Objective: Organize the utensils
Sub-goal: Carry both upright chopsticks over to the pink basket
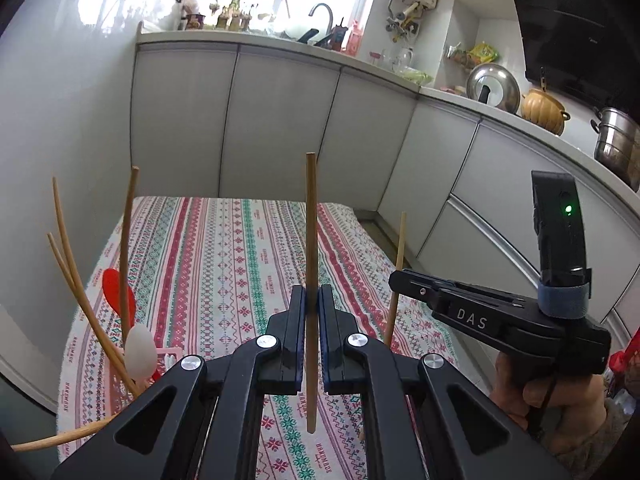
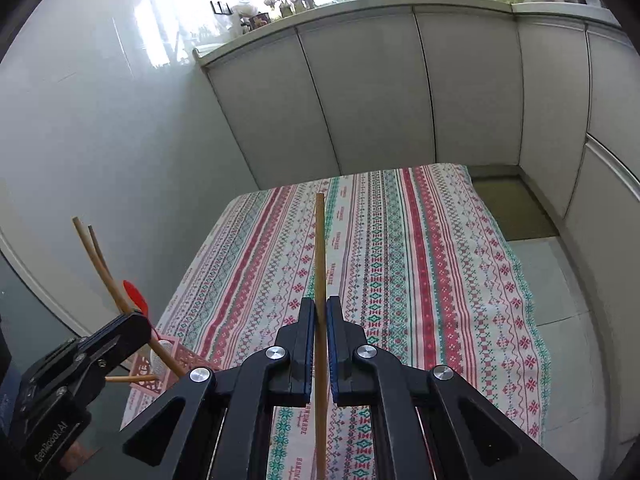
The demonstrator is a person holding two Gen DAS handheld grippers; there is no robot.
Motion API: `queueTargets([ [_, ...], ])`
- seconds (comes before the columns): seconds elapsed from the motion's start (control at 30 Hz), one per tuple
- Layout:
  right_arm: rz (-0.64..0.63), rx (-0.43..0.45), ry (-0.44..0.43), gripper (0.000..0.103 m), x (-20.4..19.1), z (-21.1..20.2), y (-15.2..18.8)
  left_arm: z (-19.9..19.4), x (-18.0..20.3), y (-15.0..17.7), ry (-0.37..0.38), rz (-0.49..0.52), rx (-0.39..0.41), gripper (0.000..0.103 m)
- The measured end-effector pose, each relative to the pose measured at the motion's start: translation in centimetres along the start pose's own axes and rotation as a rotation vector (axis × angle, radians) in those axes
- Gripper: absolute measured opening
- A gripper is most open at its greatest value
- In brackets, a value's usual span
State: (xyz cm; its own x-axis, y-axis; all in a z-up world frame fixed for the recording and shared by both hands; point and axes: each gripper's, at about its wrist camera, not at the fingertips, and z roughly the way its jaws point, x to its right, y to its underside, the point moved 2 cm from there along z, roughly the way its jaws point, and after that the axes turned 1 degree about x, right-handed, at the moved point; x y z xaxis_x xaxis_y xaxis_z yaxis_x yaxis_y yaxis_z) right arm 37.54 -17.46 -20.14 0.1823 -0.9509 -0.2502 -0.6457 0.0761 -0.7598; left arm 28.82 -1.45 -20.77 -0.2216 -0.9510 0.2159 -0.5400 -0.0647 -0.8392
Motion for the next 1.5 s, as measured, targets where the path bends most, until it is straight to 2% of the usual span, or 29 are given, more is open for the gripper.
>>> queueTargets([
  [0.2, 0.018, 0.063, -0.006, 0.006, 0.2, -1.3, -0.8, -4.9, -1.0, -1.6, 0.004, -0.009, 0.097, 0.006],
  [0.53, 0.002, 0.144, -0.016, 0.006, -0.9, -2.9, -1.4, -10.0, -6.0, -3.1, -0.093, -0.074, 0.196, 0.006],
  [0.87, -0.013, 0.206, -0.036, 0.006, -2.5, -4.1, -1.8, -10.6, -7.7, -3.4, -0.162, -0.055, 0.229, 0.006],
  [1.13, -0.020, 0.213, -0.044, 0.006, -2.9, -4.1, -1.8, -11.3, -8.3, -3.3, -0.191, -0.050, 0.251, 0.006],
  [1.5, -0.038, 0.217, -0.069, 0.006, -3.8, -4.2, -1.7, -7.6, -9.3, -1.6, -0.279, -0.021, 0.189, 0.006],
])
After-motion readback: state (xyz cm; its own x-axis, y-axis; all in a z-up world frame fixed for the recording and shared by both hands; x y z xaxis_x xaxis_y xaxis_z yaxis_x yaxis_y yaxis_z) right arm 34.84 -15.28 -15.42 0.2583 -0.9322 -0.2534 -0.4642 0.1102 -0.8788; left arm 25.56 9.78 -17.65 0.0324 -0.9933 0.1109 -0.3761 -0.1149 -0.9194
